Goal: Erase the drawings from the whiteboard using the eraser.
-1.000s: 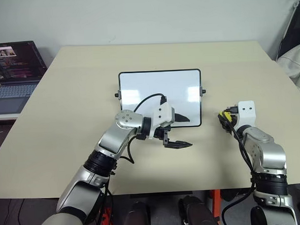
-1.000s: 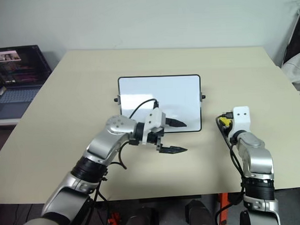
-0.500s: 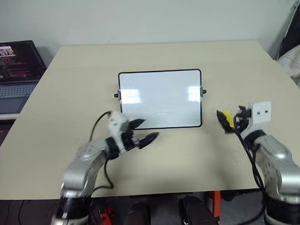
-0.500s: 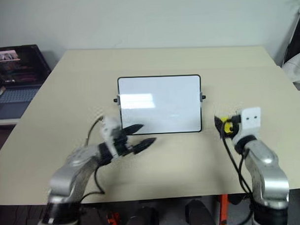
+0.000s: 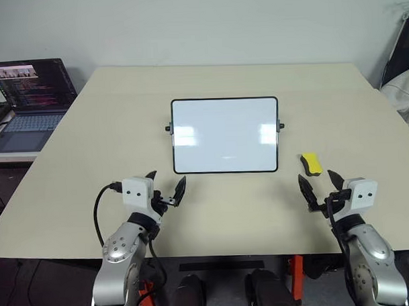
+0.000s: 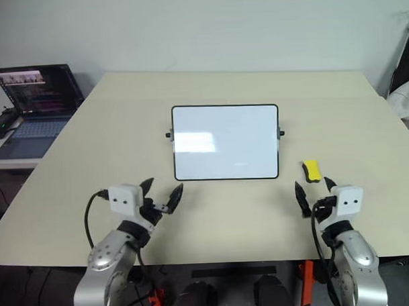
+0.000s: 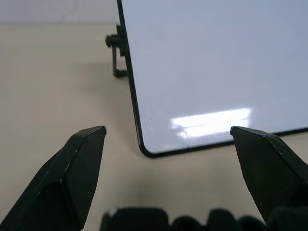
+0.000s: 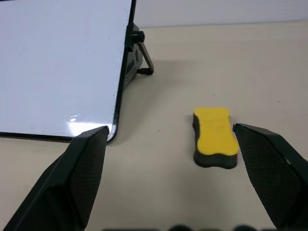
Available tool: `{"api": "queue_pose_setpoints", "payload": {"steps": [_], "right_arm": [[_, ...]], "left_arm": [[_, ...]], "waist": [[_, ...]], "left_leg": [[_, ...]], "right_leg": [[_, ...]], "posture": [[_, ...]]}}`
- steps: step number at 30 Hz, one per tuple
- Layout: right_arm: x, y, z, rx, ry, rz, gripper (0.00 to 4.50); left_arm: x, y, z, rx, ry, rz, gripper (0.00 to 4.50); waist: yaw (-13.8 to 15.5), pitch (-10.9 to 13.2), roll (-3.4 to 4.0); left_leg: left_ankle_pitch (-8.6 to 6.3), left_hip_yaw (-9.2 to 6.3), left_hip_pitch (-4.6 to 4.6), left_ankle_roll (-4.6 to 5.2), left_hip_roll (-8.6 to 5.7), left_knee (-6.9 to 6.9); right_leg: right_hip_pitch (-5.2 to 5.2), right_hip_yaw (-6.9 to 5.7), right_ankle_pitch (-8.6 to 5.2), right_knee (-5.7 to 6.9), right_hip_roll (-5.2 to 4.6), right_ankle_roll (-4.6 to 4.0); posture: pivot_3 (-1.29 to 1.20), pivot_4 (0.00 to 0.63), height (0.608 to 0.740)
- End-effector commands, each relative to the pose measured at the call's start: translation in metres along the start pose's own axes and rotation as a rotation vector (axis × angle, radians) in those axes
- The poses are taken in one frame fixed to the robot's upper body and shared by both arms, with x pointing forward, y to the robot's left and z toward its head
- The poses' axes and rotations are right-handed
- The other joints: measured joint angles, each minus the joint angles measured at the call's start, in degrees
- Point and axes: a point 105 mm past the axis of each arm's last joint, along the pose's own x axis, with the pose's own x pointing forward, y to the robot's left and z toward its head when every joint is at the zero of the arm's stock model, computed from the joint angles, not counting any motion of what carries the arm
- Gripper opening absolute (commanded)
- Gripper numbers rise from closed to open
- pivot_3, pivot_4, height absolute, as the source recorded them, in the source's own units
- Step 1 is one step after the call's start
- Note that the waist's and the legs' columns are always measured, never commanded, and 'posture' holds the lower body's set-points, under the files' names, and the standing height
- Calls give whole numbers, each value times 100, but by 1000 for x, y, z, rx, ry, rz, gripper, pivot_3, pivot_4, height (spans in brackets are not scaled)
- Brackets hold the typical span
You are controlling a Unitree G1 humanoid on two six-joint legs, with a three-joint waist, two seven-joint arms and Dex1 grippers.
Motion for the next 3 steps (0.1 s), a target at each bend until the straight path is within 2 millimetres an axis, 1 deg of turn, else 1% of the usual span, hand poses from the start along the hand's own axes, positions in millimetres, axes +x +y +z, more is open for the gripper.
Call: {"api": "queue_pose_setpoints", "payload": {"steps": [1,3], "right_arm": [[-5,9,11,-17,-37,37,4482],[-7,11,12,-20,-26,56,4482]], "left_arm": [[-8,-3,0,40,-18,30,4500],[-12,-3,-2,31,-8,43,4500]], "waist": [[-17,-3,5],[-24,-4,7]], "left_leg": [[-6,0,-5,-8,1,-4],[-17,-1,-5,-19,3,-7]], "right_leg": [[-5,1,9,1,1,23],[-6,2,-3,5,0,11]], "posture": [[0,150,740],[0,150,740]]}}
